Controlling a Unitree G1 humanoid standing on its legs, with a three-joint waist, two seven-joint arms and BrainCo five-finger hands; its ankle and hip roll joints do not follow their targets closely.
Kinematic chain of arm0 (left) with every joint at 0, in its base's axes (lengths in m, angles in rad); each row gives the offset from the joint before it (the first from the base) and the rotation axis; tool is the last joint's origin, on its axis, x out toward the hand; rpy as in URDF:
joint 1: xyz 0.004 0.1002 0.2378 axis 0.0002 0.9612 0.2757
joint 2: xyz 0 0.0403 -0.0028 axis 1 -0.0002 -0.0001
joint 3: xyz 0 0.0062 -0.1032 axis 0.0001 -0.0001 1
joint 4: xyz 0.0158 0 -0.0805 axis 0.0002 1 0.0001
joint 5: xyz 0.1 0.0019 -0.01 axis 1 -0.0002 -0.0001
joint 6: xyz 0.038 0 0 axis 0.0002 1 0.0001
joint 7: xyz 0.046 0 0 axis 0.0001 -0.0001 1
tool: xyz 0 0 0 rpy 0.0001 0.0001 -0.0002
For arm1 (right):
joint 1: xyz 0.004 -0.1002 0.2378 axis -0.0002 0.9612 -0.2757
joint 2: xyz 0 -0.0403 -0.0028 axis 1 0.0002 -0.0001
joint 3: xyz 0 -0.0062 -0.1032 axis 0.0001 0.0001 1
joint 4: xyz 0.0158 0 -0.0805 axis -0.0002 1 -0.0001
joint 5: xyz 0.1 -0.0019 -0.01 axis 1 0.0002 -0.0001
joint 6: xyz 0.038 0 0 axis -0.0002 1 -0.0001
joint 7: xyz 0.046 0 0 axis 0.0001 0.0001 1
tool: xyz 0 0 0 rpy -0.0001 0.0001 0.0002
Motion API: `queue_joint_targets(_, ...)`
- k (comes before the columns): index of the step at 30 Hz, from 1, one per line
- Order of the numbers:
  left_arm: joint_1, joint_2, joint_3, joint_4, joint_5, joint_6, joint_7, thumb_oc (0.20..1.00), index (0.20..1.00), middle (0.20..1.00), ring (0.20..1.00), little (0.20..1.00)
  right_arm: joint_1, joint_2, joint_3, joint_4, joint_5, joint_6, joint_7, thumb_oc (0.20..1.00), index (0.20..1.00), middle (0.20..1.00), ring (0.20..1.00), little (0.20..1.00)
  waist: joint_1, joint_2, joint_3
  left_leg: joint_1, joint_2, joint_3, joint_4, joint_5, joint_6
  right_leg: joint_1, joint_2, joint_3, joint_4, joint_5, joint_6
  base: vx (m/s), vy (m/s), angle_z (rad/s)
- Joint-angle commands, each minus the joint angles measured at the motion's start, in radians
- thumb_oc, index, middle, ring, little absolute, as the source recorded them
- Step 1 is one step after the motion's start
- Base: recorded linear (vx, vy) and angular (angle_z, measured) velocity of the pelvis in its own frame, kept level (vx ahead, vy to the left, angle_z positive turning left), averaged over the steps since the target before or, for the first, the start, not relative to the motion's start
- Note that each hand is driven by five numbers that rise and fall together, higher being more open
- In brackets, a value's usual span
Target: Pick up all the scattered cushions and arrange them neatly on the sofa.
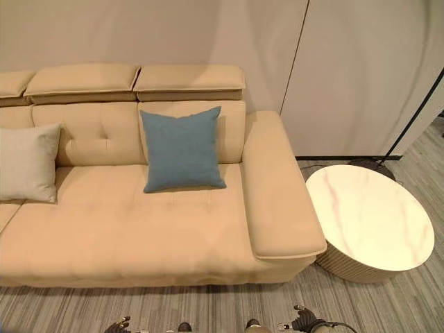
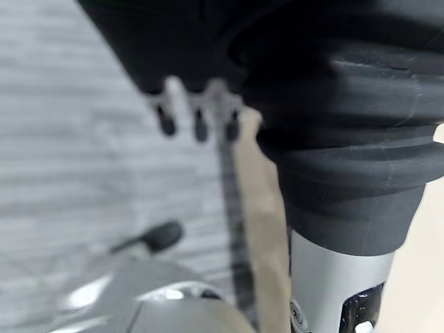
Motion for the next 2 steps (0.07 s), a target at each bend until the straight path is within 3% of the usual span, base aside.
queue_joint_targets(1, -0.057, 0.023, 0.031, 0.016, 0.025, -0.016, 0.01, 1.0, 1.0, 1.0, 1.0, 1.0, -0.043, 0.015, 0.03, 0.045, -0.021, -0.003, -0.019, 1.0, 1.0, 1.0, 1.0, 1.0, -0.015, -0.063, 0.004, -0.007, -0.057, -0.072, -0.002, 0.0, -0.033, 0.107, -0.035, -0.015, -0.206, 0.173, 0.08, 0.0, -0.047, 0.13)
queue_joint_targets(2, -0.057, 0.022, 0.027, 0.015, 0.031, -0.015, 0.009, 1.0, 1.0, 1.0, 1.0, 1.0, -0.041, 0.017, 0.031, 0.047, -0.021, -0.003, -0.021, 1.0, 1.0, 1.0, 1.0, 1.0, -0.016, -0.063, 0.003, -0.003, -0.056, -0.074, -0.008, 0.003, -0.035, 0.113, -0.035, -0.022, -0.211, 0.173, 0.08, 0.01, -0.037, 0.13)
